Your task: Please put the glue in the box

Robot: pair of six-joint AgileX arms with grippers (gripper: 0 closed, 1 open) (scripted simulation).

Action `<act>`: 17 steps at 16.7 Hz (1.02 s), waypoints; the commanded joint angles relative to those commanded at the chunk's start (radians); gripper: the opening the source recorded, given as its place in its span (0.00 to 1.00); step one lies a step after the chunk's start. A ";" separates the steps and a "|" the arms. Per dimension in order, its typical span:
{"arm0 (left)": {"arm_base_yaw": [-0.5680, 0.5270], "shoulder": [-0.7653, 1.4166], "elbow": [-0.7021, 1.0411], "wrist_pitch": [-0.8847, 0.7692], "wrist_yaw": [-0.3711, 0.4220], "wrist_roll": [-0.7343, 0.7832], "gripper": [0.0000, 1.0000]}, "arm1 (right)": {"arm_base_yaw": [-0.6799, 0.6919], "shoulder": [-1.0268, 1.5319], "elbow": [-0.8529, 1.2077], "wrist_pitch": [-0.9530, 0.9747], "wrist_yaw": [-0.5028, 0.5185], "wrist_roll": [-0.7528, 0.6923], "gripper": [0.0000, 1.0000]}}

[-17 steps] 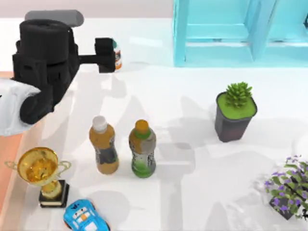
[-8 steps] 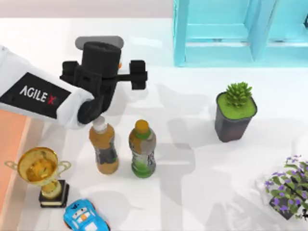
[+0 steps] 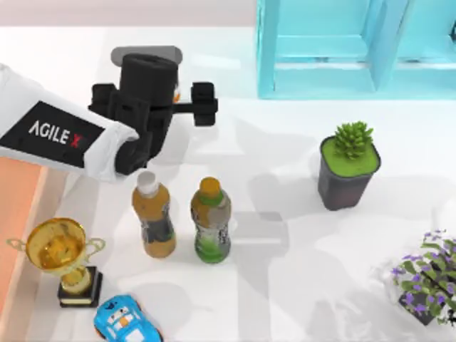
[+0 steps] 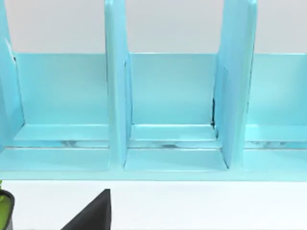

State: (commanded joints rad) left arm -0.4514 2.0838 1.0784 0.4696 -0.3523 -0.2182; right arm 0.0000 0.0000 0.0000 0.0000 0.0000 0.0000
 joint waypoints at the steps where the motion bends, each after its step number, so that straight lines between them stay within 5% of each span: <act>1: 0.012 0.011 0.034 -0.020 0.011 0.007 1.00 | 0.000 0.000 0.000 0.000 0.000 0.000 1.00; 8: 0.066 0.210 0.301 -0.078 0.062 0.037 1.00 | 0.000 0.000 0.000 0.000 0.000 0.000 1.00; 17: 0.053 0.347 0.370 -0.011 0.053 0.029 1.00 | 0.000 0.000 0.000 0.000 0.000 0.000 1.00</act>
State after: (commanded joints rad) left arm -0.3985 2.4310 1.4479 0.4586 -0.2996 -0.1888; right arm 0.0000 0.0000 0.0000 0.0000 0.0000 0.0000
